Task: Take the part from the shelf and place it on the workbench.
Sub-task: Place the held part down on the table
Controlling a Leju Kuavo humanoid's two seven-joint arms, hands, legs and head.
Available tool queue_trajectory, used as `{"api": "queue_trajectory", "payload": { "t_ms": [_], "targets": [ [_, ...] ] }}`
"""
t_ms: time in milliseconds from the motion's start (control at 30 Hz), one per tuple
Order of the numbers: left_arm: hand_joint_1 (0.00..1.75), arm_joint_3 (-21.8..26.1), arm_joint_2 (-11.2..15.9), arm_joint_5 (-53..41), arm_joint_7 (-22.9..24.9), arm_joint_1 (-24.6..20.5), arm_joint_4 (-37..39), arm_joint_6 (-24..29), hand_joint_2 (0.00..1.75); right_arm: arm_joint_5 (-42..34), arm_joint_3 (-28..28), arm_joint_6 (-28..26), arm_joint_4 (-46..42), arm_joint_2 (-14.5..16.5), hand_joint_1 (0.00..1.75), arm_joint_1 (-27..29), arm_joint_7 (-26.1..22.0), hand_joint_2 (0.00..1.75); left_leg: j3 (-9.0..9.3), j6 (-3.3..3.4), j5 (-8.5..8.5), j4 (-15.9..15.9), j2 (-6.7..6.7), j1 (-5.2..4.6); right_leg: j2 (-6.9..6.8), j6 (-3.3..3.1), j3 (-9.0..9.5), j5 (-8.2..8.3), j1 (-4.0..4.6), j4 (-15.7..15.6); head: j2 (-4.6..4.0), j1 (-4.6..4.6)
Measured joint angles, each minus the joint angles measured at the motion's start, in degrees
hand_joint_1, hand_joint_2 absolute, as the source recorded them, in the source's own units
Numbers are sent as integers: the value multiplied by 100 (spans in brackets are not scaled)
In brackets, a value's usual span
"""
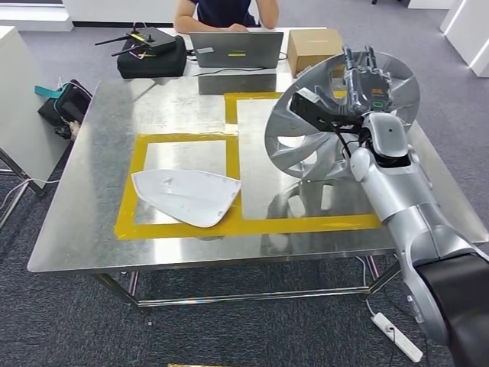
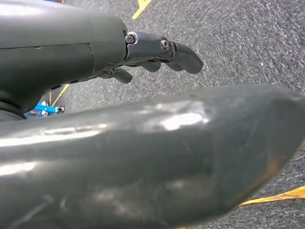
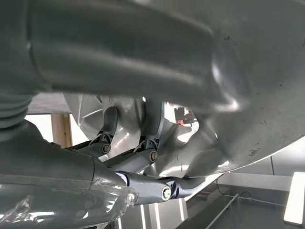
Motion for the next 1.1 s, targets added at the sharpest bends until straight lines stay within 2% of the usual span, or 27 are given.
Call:
{"api": "queue_trajectory", "payload": {
  "t_ms": [867,1100],
  "targets": [
    [0,14,62,7,280,3,0,-216,0,-55,-73,-127,29,-1,0,25,-96,0,-2,1,-4,0,0,-1,0,0,0,-3,0,0,0,1],
    [0,26,62,4,416,1,0,-217,0,427,32,-250,-151,89,0,92,88,0,-12,1,-4,0,-1,-2,-2,2,-4,-2,1,1,0,1]
  ]
}}
